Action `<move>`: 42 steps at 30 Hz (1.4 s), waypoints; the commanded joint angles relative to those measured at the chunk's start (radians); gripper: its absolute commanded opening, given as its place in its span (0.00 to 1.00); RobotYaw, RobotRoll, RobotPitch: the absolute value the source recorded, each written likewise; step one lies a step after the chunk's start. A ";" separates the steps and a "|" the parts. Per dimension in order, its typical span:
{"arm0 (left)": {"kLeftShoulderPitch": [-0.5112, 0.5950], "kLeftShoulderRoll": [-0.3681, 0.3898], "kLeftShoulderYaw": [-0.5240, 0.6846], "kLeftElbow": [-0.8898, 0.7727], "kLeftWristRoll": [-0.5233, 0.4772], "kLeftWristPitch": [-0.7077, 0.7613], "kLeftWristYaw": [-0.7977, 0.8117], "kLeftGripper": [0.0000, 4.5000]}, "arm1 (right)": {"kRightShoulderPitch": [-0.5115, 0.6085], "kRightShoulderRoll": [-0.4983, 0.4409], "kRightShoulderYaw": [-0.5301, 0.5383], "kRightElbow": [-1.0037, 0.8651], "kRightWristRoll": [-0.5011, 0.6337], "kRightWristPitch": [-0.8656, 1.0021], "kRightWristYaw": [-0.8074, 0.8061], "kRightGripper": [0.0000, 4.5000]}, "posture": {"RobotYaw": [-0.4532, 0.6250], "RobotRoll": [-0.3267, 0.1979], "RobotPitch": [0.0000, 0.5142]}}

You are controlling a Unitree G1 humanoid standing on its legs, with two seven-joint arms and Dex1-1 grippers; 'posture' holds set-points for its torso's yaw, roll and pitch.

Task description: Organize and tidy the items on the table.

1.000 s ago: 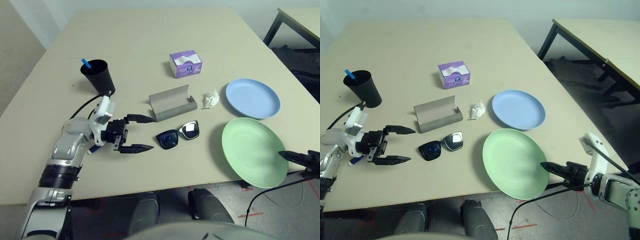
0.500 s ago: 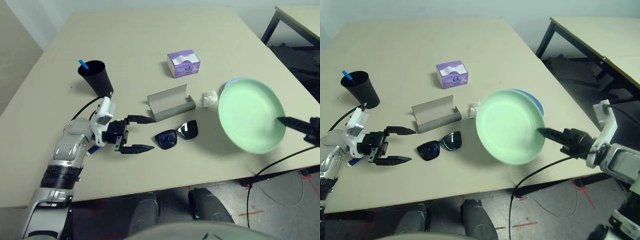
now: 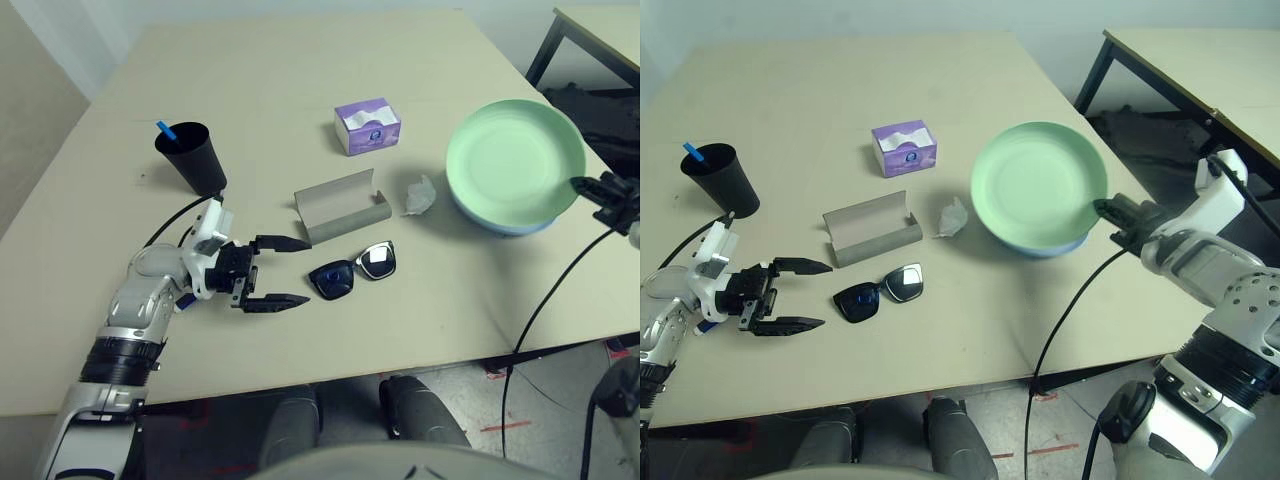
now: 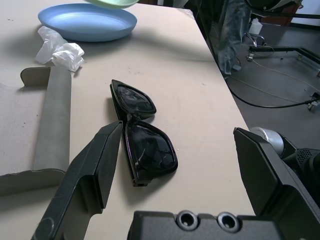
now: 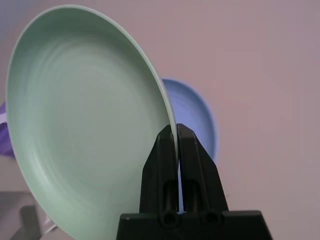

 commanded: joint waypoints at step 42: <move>-0.030 0.026 0.023 -0.032 0.010 0.044 0.076 1.00 | 0.589 0.016 0.551 -0.447 -0.305 -0.583 0.308 0.99 | 0.33 0.62 0.25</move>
